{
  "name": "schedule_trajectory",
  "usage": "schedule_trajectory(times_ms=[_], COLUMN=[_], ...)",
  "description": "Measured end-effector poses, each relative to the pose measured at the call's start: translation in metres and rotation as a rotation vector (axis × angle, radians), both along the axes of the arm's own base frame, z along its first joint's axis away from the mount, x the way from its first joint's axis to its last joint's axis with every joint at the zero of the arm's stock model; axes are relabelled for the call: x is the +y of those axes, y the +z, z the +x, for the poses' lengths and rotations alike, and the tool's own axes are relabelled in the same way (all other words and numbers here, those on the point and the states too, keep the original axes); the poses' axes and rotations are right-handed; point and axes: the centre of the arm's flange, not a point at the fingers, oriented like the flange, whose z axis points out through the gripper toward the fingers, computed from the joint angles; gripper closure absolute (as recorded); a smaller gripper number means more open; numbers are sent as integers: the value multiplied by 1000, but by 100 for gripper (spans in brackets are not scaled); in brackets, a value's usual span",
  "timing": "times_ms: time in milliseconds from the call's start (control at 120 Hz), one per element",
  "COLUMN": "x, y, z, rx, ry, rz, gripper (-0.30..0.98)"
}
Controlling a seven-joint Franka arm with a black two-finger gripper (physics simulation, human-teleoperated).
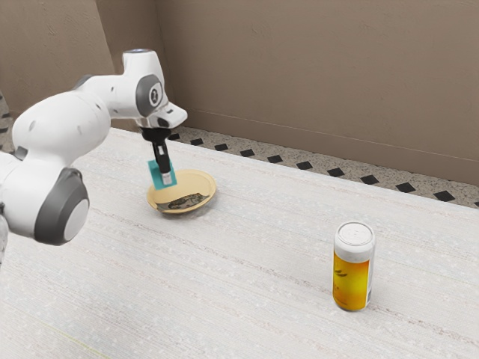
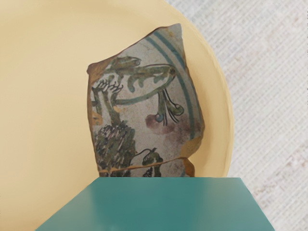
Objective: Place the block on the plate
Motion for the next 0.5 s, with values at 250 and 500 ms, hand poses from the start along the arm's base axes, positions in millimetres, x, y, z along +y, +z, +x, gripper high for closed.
schedule_trajectory(times_ms=[250, 500], x=[12, 5], y=[-9, -33], z=[1, 3], rx=[39, 71], ry=[7, 0], rz=[-2, -14], gripper=[28, 28])
